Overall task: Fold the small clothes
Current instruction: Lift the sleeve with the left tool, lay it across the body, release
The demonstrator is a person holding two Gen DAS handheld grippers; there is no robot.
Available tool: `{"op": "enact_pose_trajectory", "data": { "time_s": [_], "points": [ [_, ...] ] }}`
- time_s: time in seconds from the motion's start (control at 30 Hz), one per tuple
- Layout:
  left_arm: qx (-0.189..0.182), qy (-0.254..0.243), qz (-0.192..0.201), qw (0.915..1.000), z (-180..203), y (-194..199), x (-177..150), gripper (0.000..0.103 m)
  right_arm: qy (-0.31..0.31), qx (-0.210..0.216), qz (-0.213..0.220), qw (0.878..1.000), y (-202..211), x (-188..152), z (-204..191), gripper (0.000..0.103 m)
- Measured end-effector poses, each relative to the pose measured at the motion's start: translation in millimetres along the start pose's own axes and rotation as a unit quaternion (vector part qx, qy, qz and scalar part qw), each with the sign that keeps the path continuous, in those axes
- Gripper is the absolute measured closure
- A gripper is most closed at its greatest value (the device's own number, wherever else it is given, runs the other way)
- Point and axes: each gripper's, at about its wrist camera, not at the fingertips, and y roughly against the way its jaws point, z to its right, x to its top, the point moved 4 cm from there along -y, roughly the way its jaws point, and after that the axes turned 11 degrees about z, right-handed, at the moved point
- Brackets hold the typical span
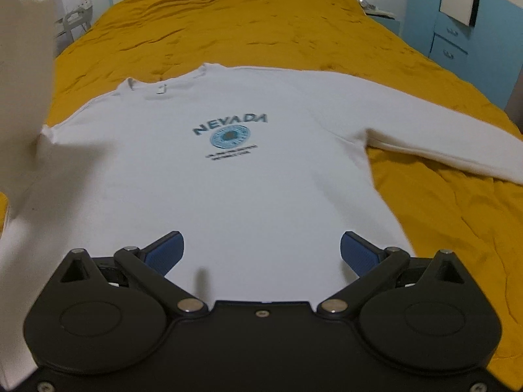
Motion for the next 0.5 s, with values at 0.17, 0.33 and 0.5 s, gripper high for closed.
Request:
{"op": "enact_pose_trajectory", "data": {
  "time_s": [0.17, 0.33, 0.5],
  "points": [
    [-0.001, -0.024, -0.067, 0.9974, 18.6, -60.7, -76.2, 0.094, -0.008, -0.003, -0.005, 1.0, -0.4, -4.2, 22.1, 0.0],
    [-0.013, -0.002, -0.108, 0.9941, 7.6, -83.8, -118.9, 0.051, -0.016, -0.015, -0.01, 1.0, -1.3, -7.5, 39.5, 0.0],
    [0.012, -0.046, -0.082, 0.9955, 0.7, -67.2, -99.1, 0.046, -0.017, -0.011, 0.001, 1.0, -2.2, 1.1, 43.1, 0.0]
  ]
}}
